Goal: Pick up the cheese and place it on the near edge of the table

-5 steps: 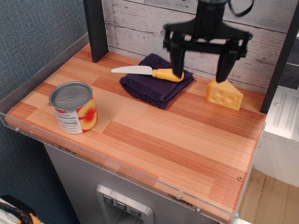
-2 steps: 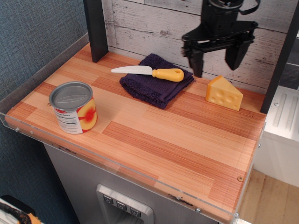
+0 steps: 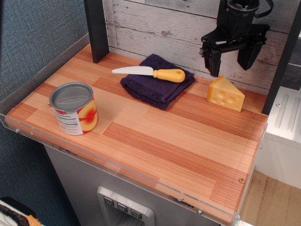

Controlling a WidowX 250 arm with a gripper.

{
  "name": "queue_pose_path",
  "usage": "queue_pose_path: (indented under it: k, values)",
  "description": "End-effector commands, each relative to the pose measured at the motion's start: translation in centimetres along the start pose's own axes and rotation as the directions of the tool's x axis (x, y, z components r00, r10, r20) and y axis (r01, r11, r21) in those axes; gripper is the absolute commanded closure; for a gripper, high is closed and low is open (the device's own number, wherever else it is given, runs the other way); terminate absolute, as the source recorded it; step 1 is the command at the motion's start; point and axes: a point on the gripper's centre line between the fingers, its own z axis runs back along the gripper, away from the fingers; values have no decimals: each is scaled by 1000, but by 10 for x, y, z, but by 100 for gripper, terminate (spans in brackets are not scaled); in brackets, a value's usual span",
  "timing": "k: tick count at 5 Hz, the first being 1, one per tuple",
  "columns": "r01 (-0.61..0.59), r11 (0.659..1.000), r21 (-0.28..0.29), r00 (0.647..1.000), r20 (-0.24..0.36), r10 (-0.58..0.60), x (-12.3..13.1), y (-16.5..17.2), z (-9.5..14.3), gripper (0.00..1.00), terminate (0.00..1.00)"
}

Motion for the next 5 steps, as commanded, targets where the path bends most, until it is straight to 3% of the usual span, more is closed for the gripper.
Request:
queue_pose_path:
  k: [1,5]
  values:
    - [26,999,-44,1000,15,-26,10,-4,6,0,0]
    - [59,998,-38,998,15,-58,11,7,-12,0,0]
